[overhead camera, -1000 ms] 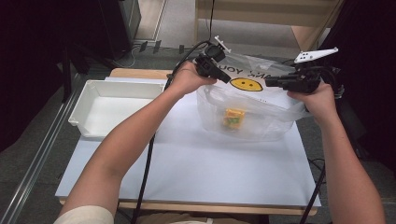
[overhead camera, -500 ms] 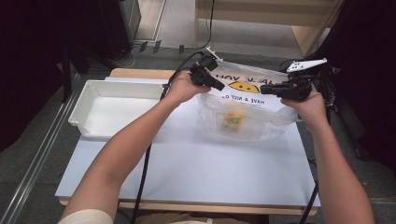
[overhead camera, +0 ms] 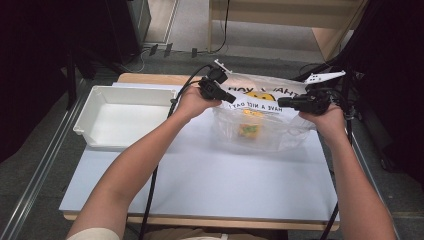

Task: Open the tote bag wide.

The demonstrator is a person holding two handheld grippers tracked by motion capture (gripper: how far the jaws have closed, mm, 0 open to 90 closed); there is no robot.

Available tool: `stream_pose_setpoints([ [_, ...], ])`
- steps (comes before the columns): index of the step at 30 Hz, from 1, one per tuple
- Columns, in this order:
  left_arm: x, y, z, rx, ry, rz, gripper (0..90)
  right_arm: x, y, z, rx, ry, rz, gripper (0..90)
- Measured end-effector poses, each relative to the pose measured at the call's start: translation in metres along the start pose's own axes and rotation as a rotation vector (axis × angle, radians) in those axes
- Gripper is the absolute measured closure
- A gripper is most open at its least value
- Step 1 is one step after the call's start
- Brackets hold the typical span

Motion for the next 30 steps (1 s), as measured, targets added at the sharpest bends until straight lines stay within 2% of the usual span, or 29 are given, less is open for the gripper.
stream_pose_setpoints([
  [4, 0.004, 0.005, 0.002, -0.022, 0.002, -0.005, 90.0, 0.002, 0.006, 0.0, 0.01, 0.006, 0.009, 85.5],
  [18, 0.02, 0.02, 0.005, -0.048, 0.012, 0.014, 89.8, 0.013, 0.028, -0.005, 0.034, 0.032, 0.034, 85.4],
  [19, 0.023, 0.024, 0.006, -0.055, 0.012, 0.014, 89.8, 0.015, 0.031, -0.004, 0.034, 0.039, 0.023, 85.4],
  [24, 0.028, 0.029, 0.006, -0.071, 0.019, 0.011, 89.8, 0.02, 0.039, -0.005, 0.046, 0.042, 0.031, 85.4],
  [30, 0.032, 0.035, 0.007, -0.076, 0.02, 0.006, 89.8, 0.023, 0.046, -0.005, 0.053, 0.047, 0.024, 85.4],
])
Point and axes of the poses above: each handheld gripper's, and its own axes: x roughly forward along the jaws, y roughly out of its underside, z roughly to its left, the point moved 2 cm from there along x, roughly forward along the jaws
